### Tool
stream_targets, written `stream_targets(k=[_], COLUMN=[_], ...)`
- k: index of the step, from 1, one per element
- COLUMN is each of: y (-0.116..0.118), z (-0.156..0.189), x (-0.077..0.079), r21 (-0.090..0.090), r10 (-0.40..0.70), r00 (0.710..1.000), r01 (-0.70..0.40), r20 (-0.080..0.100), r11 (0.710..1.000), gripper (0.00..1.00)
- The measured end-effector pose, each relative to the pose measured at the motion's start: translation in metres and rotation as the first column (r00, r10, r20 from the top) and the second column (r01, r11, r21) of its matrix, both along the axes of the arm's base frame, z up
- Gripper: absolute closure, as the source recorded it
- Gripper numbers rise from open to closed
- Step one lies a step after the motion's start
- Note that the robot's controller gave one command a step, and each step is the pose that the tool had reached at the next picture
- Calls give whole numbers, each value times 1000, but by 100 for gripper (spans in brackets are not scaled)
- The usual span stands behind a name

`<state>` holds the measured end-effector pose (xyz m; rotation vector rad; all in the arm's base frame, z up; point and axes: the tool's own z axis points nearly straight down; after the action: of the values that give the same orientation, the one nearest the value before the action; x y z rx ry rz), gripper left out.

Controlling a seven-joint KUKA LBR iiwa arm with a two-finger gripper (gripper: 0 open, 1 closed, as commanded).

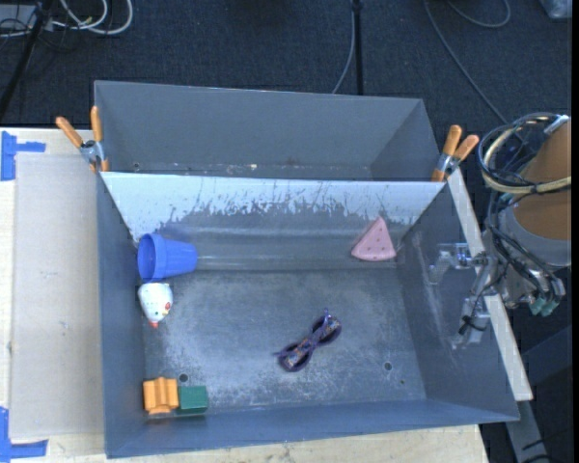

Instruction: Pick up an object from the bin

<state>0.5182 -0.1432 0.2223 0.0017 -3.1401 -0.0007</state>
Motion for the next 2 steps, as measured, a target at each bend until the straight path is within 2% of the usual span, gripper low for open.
stream_targets(k=[1, 2], y=[33, 92], z=[-29, -56], x=[-5, -4], r21=[-2, 2], r10=[122, 131], r00=[992, 991], r01=[-122, -131], r20=[3, -3], r11=[992, 991], gripper=[0, 0])
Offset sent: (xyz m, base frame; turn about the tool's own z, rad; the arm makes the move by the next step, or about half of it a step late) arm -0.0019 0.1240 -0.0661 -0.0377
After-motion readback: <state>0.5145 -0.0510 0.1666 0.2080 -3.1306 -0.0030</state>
